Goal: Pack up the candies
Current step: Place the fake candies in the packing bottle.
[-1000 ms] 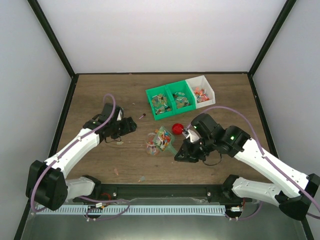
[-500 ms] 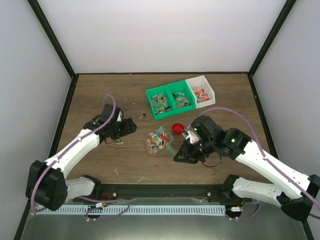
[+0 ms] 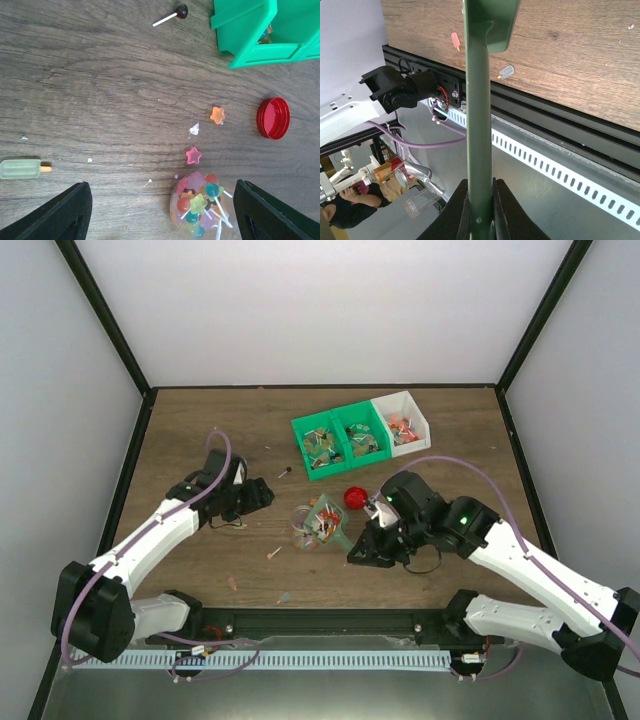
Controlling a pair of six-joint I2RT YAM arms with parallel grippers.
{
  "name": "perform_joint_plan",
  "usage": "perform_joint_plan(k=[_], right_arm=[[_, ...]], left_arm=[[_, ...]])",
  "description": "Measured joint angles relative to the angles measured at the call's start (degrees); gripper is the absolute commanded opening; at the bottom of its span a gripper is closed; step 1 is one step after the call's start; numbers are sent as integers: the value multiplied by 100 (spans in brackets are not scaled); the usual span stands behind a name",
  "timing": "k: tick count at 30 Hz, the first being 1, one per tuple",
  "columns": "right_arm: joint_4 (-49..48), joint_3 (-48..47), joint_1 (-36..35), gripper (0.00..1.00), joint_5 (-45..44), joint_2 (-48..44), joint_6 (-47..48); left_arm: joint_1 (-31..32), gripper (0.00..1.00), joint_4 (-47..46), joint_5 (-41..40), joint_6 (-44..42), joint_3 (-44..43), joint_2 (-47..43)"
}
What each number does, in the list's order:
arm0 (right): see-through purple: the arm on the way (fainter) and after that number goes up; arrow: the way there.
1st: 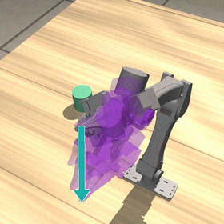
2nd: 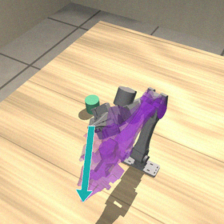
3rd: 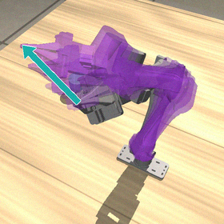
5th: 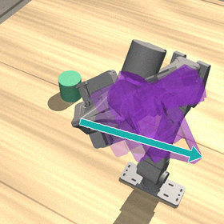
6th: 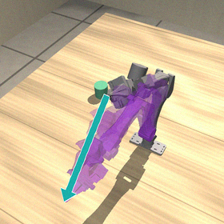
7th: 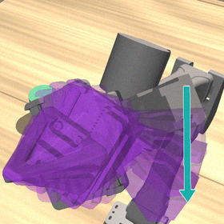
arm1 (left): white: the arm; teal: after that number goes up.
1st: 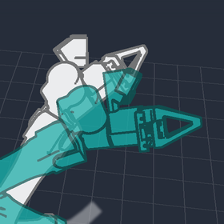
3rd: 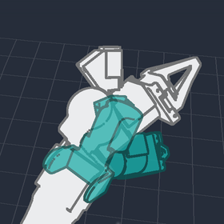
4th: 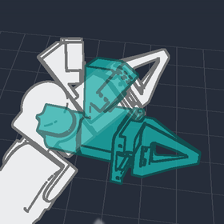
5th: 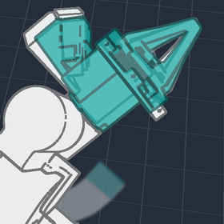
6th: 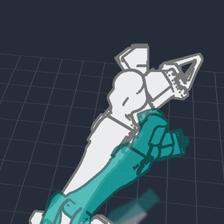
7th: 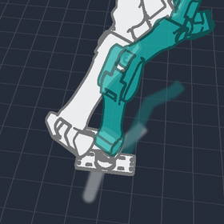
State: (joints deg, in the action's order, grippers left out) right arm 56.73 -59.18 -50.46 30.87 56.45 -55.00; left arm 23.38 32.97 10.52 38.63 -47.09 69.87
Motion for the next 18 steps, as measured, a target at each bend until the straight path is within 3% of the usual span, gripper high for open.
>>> perform_joint_plan(k=[18], right_arm=[[544, -667, 0, 1, -280, 400, 138]], left_arm=[[0, 79, -39, 33, 13, 116, -31]])
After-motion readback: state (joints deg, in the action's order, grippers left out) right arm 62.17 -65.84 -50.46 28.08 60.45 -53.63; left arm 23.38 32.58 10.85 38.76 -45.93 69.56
